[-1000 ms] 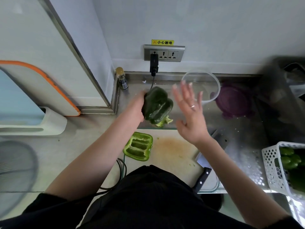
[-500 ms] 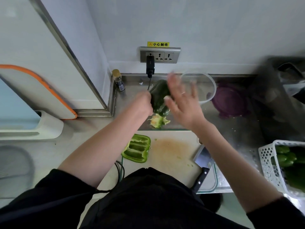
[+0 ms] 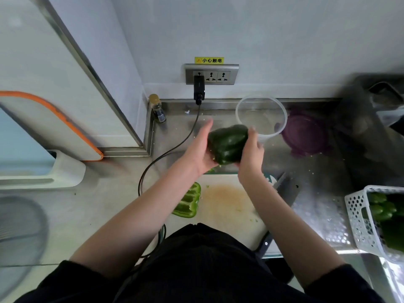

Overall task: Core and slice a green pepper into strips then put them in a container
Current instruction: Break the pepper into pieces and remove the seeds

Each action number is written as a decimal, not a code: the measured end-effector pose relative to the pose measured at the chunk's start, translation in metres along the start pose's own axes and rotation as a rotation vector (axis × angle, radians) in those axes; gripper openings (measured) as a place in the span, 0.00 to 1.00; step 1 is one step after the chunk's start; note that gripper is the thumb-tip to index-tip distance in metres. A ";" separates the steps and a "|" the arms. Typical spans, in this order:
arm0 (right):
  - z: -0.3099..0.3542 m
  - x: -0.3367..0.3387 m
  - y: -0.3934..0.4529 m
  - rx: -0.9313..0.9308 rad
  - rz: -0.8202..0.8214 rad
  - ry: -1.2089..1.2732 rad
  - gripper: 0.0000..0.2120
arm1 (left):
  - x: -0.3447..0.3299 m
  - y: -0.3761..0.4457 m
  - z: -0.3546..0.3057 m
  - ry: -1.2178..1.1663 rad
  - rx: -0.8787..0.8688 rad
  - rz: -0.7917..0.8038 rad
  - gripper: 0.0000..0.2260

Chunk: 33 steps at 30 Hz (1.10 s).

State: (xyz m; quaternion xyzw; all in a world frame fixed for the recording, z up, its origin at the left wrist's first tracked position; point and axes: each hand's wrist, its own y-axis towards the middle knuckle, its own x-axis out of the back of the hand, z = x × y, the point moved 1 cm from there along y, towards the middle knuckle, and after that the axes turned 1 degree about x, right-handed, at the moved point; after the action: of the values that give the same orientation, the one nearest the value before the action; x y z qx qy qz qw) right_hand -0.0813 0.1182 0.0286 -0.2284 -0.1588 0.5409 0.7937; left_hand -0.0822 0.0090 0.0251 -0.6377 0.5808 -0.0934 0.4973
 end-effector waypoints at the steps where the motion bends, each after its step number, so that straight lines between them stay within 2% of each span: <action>1: -0.007 0.000 -0.003 0.026 0.000 -0.063 0.16 | -0.004 0.002 0.005 0.008 0.008 -0.052 0.27; 3: -0.011 0.004 -0.007 0.201 0.007 -0.292 0.15 | -0.001 0.009 0.010 0.042 0.000 -0.210 0.24; 4: -0.010 0.008 -0.009 0.360 0.001 -0.443 0.16 | 0.002 0.012 0.011 0.063 -0.011 -0.253 0.22; 7: -0.001 0.021 -0.012 1.004 -0.064 -0.866 0.24 | 0.002 0.013 0.008 0.086 -0.018 -0.215 0.22; 8: -0.002 0.021 -0.011 1.152 0.002 -1.052 0.25 | 0.001 0.013 0.006 0.117 -0.034 -0.215 0.23; 9: -0.004 0.021 -0.011 1.192 0.117 -1.216 0.26 | 0.001 0.012 0.005 0.186 -0.056 -0.229 0.22; 10: -0.006 0.021 -0.012 1.138 0.207 -1.306 0.25 | 0.003 0.013 0.005 0.245 -0.081 -0.241 0.22; 13: -0.004 0.017 -0.011 1.003 0.134 -1.178 0.24 | 0.008 0.010 0.005 0.302 -0.013 -0.195 0.23; 14: -0.003 0.013 -0.009 0.906 0.190 -1.141 0.24 | 0.009 0.008 0.005 0.334 -0.008 -0.192 0.23; 16: -0.002 0.012 -0.002 0.509 0.423 -1.016 0.25 | 0.013 0.004 0.003 0.520 -0.029 -0.215 0.23; 19: -0.001 0.026 0.017 -0.006 0.600 -0.770 0.27 | 0.018 -0.002 0.004 0.622 -0.012 -0.112 0.24; 21: -0.010 0.040 0.020 -0.238 0.746 -0.634 0.36 | 0.021 -0.004 0.009 0.652 -0.042 -0.068 0.21; 22: -0.015 0.043 0.018 -0.283 0.782 -0.581 0.37 | 0.023 -0.001 0.012 0.735 -0.100 -0.079 0.21; 24: -0.021 0.046 0.015 -0.231 0.775 -0.580 0.33 | 0.029 0.002 0.014 0.909 -0.262 -0.129 0.19; 26: -0.026 0.052 0.012 -0.078 0.711 -0.701 0.26 | 0.043 0.003 0.012 0.991 -0.336 -0.122 0.15; 29: -0.046 0.070 0.002 0.314 0.561 -1.105 0.13 | 0.086 0.005 0.013 1.332 -0.318 -0.078 0.11; 31: -0.067 0.082 -0.006 0.537 0.537 -1.405 0.13 | 0.108 0.001 0.021 1.398 -0.212 -0.004 0.19; 33: -0.088 0.089 -0.009 0.623 0.645 -1.605 0.15 | 0.123 0.003 0.030 1.464 -0.160 0.007 0.26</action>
State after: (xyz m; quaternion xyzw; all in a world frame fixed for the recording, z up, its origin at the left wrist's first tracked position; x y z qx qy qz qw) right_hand 0.0018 0.1819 -0.0406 0.4067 -0.4378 0.7507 0.2816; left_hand -0.0255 -0.0774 -0.0475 -0.4446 0.7712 -0.4508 -0.0653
